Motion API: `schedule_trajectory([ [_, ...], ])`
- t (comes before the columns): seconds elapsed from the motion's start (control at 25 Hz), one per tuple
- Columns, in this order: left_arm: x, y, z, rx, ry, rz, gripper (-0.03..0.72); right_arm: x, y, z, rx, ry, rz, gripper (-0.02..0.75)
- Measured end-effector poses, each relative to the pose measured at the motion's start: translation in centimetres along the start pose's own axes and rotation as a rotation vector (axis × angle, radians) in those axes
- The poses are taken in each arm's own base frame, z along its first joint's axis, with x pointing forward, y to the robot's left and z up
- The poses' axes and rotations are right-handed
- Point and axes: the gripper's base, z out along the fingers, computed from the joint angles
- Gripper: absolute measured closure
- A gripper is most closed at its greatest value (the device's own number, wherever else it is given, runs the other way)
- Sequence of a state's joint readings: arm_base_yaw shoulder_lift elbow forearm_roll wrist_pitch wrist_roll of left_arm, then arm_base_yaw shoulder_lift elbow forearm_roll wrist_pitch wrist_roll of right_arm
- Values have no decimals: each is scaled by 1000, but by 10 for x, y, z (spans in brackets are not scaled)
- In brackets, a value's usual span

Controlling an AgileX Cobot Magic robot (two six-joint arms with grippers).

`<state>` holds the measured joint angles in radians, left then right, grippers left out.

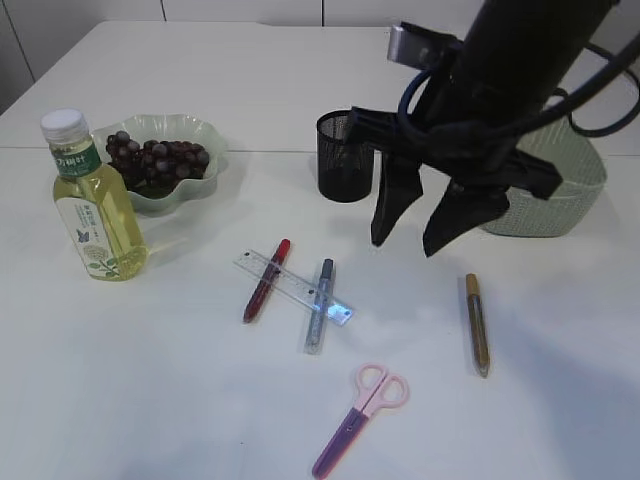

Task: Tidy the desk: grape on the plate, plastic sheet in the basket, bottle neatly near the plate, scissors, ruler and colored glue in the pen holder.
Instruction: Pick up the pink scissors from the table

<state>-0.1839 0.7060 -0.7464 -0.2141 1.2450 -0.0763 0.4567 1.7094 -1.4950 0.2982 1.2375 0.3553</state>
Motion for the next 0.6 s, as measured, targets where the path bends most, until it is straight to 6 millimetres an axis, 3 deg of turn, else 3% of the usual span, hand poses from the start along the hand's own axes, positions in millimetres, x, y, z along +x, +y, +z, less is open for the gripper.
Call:
schedule_trajectory([
  [0.28,0,0,0,0,0,2,370,24,4,24,35,96,109,306],
  [0.6,0,0,0,-2,0,2,371,24,3,25,48,88,117,298],
])
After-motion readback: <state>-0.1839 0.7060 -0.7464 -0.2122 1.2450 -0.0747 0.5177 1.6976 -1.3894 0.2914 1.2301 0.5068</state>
